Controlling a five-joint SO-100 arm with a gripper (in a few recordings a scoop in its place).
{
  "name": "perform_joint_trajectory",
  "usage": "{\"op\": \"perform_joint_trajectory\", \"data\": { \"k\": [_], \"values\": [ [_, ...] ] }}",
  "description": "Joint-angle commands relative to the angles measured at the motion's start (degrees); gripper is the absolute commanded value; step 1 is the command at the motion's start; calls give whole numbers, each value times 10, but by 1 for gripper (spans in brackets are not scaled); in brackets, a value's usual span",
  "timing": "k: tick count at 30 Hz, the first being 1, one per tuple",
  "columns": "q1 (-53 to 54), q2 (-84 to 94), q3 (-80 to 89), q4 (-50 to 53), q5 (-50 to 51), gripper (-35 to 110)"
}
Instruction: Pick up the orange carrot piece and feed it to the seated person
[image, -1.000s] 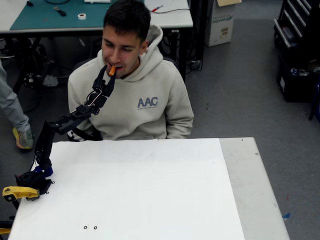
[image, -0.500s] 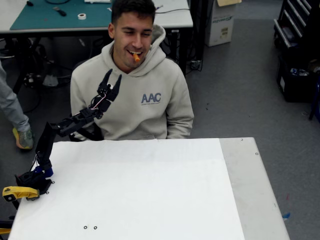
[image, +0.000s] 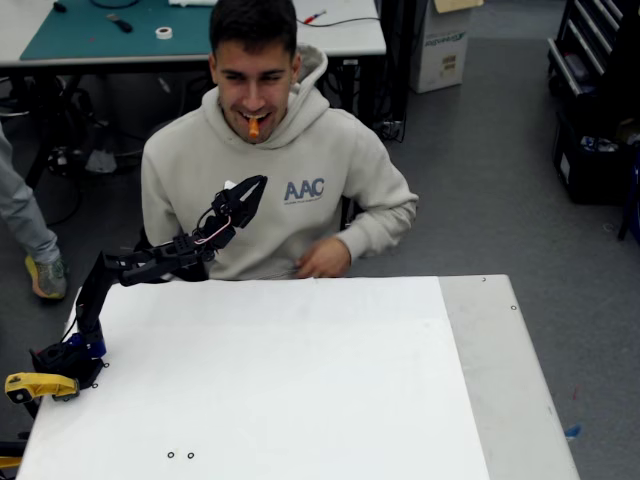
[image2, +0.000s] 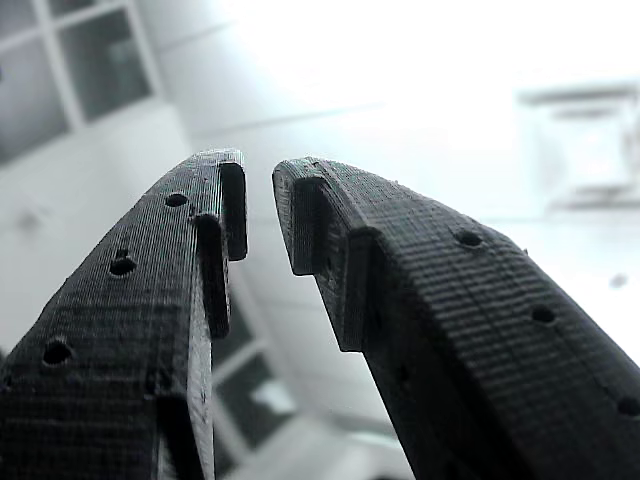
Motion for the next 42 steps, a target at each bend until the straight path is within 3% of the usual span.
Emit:
{"op": "perform_joint_trajectory", "data": {
  "k": [1, 11, 17, 25, 29, 42],
  "values": [
    [7, 103, 41, -12, 127, -2],
    [-4, 417, 478, -11, 567, -2],
    [-4, 574, 767, -11, 749, -2],
    [-49, 831, 1185, -11, 766, -2],
    [-76, 918, 1230, 31, 766, -2],
    [-221, 1067, 1228, 503, 767, -2]
  ]
}}
